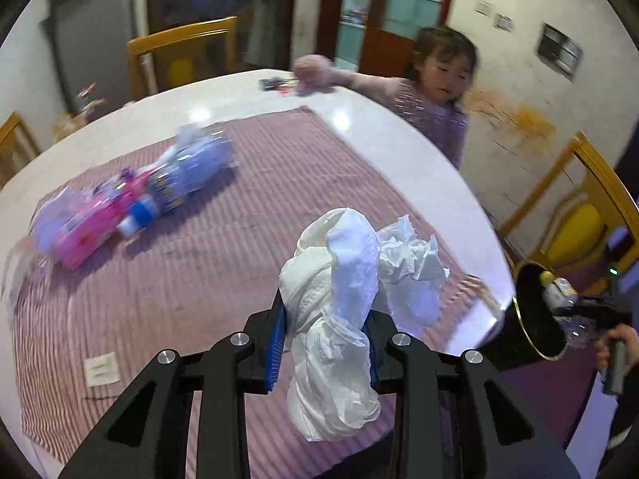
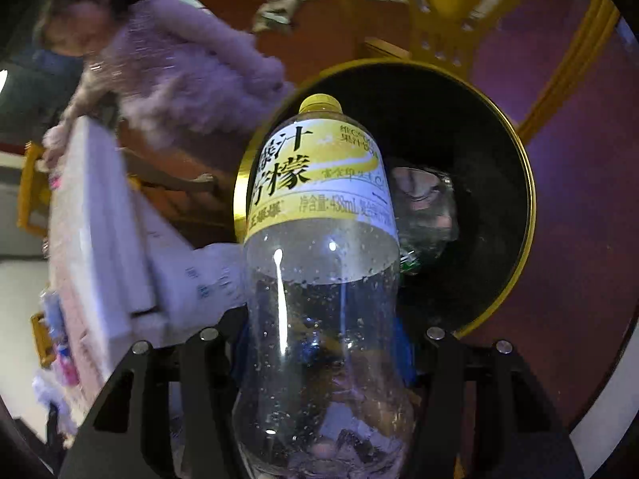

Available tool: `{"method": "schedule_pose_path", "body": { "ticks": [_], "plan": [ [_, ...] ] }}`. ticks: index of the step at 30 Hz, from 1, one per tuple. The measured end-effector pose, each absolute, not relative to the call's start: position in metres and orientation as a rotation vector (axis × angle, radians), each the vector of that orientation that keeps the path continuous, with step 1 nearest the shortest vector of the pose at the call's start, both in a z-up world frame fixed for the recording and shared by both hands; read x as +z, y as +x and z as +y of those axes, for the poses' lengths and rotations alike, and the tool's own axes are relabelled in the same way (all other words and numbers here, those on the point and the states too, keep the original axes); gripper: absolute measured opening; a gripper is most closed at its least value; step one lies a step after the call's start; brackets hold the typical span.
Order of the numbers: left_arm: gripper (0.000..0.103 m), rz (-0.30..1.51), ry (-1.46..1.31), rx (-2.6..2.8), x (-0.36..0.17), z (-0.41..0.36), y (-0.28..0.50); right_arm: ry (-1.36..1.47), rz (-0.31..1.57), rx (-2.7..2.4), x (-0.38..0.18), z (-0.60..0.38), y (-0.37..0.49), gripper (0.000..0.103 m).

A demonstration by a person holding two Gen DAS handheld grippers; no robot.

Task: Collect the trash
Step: 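Carry the tissue and lemon-juice bottle over the black bin, then open both grippers to drop the tissue and bottle into the bin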

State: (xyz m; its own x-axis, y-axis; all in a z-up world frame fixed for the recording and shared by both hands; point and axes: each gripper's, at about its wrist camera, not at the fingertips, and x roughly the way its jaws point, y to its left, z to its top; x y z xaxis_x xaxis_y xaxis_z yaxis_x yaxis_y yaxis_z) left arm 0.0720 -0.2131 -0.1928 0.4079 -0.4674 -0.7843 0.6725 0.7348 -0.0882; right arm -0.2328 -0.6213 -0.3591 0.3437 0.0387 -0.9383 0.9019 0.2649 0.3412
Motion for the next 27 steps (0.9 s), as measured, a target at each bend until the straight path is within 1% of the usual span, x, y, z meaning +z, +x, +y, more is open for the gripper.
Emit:
{"method": "schedule_pose_path", "body": {
  "ticks": [2,3,4,5,8,12,16,20,24,25,26,27],
  "plan": [
    [0.031,0.891,0.289,-0.76,-0.191,-0.231,0.063,1.154,1.087,-0.792,-0.377,-0.639,-0.232,0.056],
    [0.031,0.888,0.311,-0.784,-0.191,-0.244,0.056,1.163,1.095,-0.802,-0.384,-0.646,-0.233,0.061],
    [0.031,0.885,0.33,-0.806,-0.19,-0.254,0.05,1.185,1.108,-0.818,-0.394,-0.651,-0.233,0.075],
    [0.031,0.881,0.353,-0.83,-0.19,-0.268,0.043,1.204,1.117,-0.826,-0.4,-0.657,-0.233,0.08],
    [0.031,0.866,0.419,-0.925,-0.188,-0.313,0.019,1.208,1.095,-0.878,-0.395,-0.67,-0.252,0.086],
    [0.031,0.852,0.495,-1.061,-0.193,-0.378,-0.015,1.204,1.013,-0.962,-0.372,-0.678,-0.285,0.087],
    [0.031,0.854,0.587,-1.216,-0.21,-0.447,-0.057,1.315,0.867,-0.999,-0.364,-0.683,-0.331,0.087],
    [0.031,0.921,0.663,-1.36,-0.243,-0.521,-0.108,1.376,0.766,-0.999,-0.358,-0.681,-0.355,0.087],
    [0.032,1.003,0.717,-1.428,-0.281,-0.577,-0.154,1.378,0.72,-1.001,-0.347,-0.674,-0.365,0.087],
    [0.035,1.035,0.732,-1.448,-0.291,-0.588,-0.164,1.378,0.707,-1.005,-0.343,-0.673,-0.369,0.087],
    [0.044,1.072,0.763,-1.465,-0.303,-0.598,-0.173,1.375,0.697,-1.01,-0.338,-0.672,-0.372,0.087],
    [0.068,1.103,0.802,-1.449,-0.318,-0.608,-0.182,1.37,0.691,-1.017,-0.334,-0.673,-0.374,0.086]
  ]
}}
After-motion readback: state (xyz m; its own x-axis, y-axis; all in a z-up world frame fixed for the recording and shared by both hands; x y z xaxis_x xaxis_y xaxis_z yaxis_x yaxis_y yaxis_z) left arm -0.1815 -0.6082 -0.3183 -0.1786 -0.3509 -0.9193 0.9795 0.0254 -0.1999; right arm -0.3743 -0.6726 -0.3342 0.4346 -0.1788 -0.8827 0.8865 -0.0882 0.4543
